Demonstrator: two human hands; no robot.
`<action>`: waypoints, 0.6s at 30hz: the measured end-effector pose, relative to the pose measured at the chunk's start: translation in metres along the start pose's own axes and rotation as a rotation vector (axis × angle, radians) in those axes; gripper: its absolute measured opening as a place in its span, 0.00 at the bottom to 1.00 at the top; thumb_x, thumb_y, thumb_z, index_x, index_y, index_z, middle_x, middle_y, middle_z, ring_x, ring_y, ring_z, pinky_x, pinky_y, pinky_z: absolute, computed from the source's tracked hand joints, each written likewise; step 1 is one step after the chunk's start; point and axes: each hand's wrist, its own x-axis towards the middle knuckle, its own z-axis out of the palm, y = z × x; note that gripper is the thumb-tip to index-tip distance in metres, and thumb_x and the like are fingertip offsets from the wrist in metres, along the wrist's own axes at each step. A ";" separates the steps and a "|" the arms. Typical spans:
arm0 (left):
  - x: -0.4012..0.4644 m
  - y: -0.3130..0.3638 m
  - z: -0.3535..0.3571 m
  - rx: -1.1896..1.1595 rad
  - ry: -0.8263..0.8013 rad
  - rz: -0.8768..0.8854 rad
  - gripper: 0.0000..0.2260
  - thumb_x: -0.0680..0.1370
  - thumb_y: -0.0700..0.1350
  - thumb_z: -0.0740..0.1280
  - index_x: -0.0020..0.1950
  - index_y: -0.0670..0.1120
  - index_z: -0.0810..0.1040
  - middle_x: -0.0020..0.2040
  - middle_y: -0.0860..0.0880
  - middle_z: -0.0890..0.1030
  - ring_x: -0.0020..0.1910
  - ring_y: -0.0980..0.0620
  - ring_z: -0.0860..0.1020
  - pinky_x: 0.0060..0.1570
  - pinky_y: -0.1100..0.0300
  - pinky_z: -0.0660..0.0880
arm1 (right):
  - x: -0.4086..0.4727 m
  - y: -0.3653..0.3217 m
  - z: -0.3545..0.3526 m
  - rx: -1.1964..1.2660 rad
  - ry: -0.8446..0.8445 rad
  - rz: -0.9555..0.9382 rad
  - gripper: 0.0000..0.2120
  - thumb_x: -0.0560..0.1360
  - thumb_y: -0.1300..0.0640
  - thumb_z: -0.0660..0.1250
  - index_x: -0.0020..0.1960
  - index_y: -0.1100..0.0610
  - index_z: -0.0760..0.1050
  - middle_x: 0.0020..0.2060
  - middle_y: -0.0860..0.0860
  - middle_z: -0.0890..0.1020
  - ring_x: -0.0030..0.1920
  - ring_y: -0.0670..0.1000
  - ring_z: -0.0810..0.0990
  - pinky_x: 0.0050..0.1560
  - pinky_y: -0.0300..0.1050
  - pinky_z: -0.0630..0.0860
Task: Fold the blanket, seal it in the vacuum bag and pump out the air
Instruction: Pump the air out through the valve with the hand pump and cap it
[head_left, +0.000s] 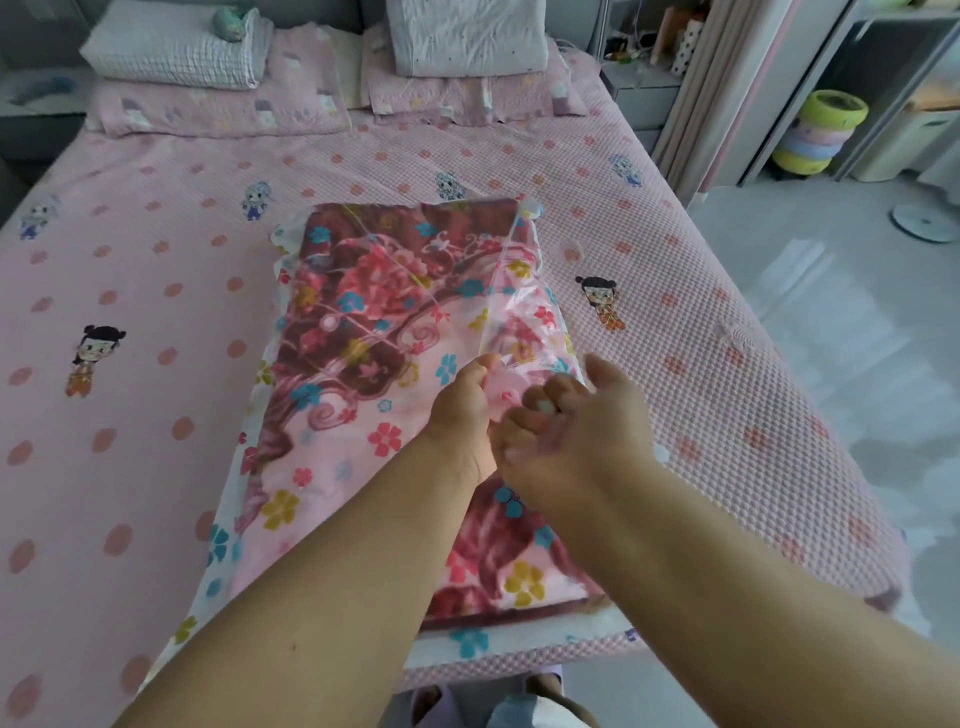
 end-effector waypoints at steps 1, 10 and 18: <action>0.000 -0.002 -0.002 0.051 0.055 0.032 0.11 0.79 0.52 0.62 0.43 0.47 0.75 0.36 0.49 0.73 0.28 0.54 0.71 0.20 0.72 0.68 | -0.013 -0.002 -0.010 -0.015 -0.058 0.024 0.26 0.75 0.44 0.57 0.22 0.55 0.60 0.20 0.49 0.61 0.19 0.48 0.59 0.22 0.36 0.59; -0.004 -0.001 0.003 -0.030 -0.038 0.012 0.17 0.81 0.51 0.59 0.38 0.42 0.72 0.25 0.48 0.73 0.19 0.55 0.72 0.20 0.69 0.70 | 0.003 0.000 0.005 0.006 0.038 -0.022 0.23 0.77 0.44 0.57 0.27 0.55 0.59 0.23 0.49 0.61 0.22 0.47 0.58 0.26 0.37 0.56; -0.004 -0.005 0.008 -0.072 -0.031 0.016 0.15 0.82 0.51 0.58 0.41 0.42 0.70 0.21 0.48 0.75 0.19 0.54 0.75 0.21 0.69 0.71 | 0.013 -0.005 0.011 0.070 0.118 -0.037 0.23 0.78 0.43 0.56 0.29 0.54 0.58 0.24 0.49 0.60 0.25 0.47 0.58 0.28 0.38 0.55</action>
